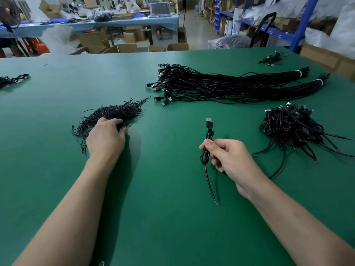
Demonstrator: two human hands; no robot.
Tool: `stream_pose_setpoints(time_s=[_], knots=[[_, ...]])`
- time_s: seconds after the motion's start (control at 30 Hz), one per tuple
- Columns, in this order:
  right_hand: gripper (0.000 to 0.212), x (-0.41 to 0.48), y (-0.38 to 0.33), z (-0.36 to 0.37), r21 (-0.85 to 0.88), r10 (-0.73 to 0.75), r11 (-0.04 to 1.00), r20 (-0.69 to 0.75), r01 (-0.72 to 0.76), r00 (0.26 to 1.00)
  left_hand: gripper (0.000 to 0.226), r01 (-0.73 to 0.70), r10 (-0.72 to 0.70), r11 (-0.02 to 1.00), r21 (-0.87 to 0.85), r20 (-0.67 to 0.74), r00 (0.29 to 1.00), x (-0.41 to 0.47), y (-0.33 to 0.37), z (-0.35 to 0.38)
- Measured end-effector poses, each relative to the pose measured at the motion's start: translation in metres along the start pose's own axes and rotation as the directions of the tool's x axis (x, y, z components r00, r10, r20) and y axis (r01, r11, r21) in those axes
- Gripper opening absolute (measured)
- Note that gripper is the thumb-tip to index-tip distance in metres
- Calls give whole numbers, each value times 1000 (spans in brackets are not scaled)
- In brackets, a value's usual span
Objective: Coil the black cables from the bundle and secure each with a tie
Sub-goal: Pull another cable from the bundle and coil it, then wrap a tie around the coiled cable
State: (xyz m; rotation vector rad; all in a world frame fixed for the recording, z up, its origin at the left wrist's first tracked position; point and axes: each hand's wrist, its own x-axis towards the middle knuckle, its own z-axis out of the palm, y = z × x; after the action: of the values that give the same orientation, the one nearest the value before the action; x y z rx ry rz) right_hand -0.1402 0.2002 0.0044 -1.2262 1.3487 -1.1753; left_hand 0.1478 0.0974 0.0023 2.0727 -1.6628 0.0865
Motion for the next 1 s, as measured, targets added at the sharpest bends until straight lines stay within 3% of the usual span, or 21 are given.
stream_pose_setpoints(time_s=[0.43, 0.83, 1.0], knots=[[24, -1, 2, -1, -20, -21, 1000, 19, 22, 1000, 11, 80, -90, 994, -77, -135, 987, 1, -3, 4], [23, 1, 7, -2, -45, -37, 998, 24, 38, 999, 12, 30, -44, 979, -200, -66, 997, 0, -1, 4], [23, 2, 8, -2, -48, -49, 998, 25, 50, 998, 24, -6, 8, 999, -46, 36, 999, 8, -7, -2]])
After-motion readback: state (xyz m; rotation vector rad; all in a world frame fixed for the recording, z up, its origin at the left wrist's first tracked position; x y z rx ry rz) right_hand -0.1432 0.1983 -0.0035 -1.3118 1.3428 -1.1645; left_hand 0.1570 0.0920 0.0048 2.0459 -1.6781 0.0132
